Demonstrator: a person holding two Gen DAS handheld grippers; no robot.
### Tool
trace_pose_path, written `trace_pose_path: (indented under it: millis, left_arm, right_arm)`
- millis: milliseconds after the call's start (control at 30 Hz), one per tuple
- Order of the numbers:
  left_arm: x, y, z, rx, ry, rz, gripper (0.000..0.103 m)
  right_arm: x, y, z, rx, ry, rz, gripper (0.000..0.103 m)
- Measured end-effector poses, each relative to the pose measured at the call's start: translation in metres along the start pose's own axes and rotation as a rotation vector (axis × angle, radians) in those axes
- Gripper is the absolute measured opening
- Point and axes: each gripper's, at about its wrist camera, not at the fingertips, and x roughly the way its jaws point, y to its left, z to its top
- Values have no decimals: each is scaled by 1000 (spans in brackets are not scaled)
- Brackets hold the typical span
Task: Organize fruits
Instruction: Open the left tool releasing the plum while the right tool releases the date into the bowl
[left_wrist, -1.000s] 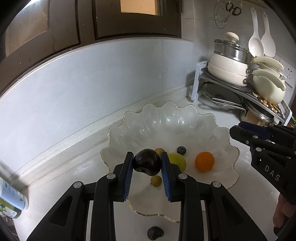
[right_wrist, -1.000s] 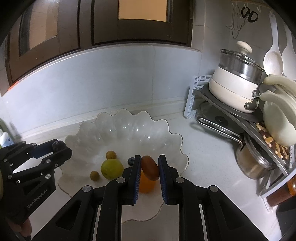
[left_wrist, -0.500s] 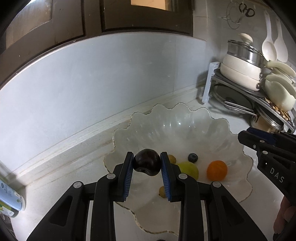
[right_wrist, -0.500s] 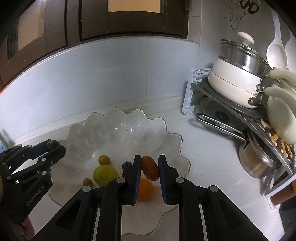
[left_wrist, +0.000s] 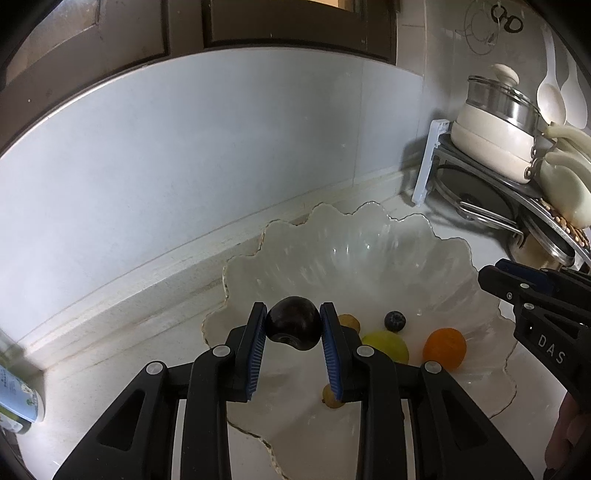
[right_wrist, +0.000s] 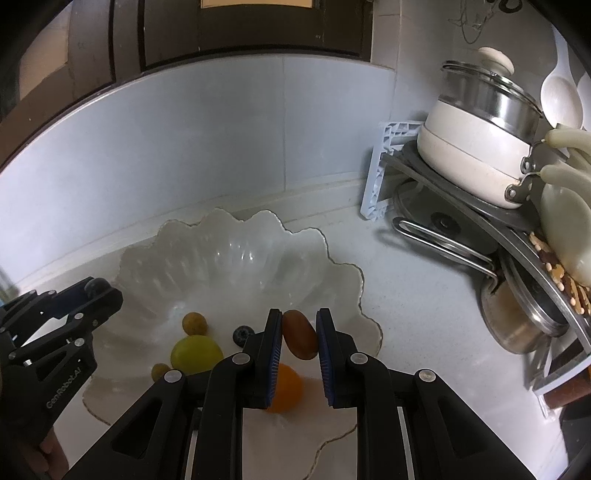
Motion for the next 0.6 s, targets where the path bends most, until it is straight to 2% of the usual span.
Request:
trace_pose_path:
  millis: [133, 300, 467, 600]
  left_arm:
    - [1, 0, -1, 6, 6, -1, 31]
    - [-2, 1, -1, 5, -4, 6, 48]
    - [-7, 0, -2, 17, -10, 20, 53]
    - [-12, -2, -3, 19, -18, 18, 58]
  right_arm:
    - [4, 0, 0, 4, 13, 1, 20]
    - [3, -2, 0, 21, 18, -9, 24]
    - [-1, -4, -2, 31, 7, -13, 46]
    - [-7, -7, -4, 39, -5, -14, 55]
